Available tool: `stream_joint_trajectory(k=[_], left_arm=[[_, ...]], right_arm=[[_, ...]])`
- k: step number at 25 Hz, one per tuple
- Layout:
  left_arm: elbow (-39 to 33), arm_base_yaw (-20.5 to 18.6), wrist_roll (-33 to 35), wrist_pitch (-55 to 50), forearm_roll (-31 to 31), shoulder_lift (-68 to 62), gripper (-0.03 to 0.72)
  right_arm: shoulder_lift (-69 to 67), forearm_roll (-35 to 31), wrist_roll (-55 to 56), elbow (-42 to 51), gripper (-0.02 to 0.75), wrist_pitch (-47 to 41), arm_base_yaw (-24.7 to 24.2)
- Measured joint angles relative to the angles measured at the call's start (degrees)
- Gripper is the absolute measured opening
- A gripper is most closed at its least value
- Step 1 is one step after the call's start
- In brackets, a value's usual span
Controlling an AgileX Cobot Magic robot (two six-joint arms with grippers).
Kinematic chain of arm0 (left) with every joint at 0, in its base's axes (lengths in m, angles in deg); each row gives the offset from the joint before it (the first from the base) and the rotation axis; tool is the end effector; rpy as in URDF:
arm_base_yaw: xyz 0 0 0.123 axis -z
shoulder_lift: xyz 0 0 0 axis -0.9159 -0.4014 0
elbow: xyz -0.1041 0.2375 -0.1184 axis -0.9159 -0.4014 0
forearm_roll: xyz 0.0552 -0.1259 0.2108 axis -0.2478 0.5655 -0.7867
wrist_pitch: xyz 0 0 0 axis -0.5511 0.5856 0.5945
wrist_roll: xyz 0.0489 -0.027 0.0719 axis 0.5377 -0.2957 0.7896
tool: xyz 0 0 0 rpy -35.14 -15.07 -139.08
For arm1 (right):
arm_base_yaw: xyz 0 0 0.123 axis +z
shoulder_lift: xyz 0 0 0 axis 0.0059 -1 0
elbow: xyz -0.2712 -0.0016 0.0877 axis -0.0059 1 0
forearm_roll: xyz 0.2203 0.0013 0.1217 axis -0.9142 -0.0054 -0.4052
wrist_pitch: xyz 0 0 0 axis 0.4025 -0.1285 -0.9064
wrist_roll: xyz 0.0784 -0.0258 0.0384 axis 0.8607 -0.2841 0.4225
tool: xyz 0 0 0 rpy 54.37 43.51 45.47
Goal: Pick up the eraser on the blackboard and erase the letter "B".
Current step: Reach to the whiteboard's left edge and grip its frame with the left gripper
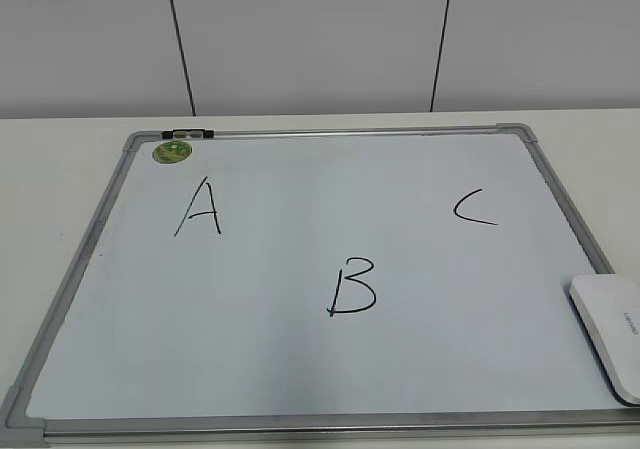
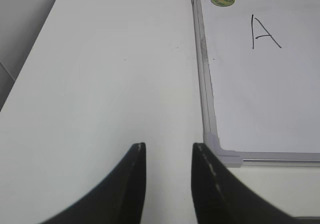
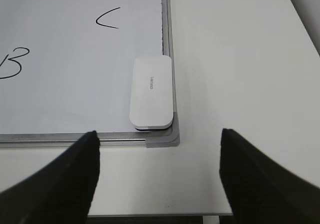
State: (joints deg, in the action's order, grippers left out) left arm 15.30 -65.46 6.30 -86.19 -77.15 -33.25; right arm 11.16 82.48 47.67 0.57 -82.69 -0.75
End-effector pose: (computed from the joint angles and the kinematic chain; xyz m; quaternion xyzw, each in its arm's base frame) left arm -0.0068 0.0041 0.2796 -0.0283 0.8628 0.0010 0.5048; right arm -0.0111 0.0000 0.2694 -0.0121 0.8713 -0.0103 0.4905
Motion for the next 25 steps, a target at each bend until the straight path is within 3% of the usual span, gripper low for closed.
stream_joint_trajectory(k=[12,19,25], left_arm=[[0.00,0.00,0.00,0.00,-0.37,0.00,0.239],[0.00,0.00,0.00,0.33,-3.68,-0.56,0.239],[3.03,0.00,0.00,3.43,-4.09,-10.73,0.242]], right_arm=[[0.00,0.00,0.00,0.00,0.554,0.00,0.00],[0.00,0.00,0.00,0.00,0.554,0.00,0.00],[0.00,0.00,0.00,0.00,0.554,0.00,0.00]])
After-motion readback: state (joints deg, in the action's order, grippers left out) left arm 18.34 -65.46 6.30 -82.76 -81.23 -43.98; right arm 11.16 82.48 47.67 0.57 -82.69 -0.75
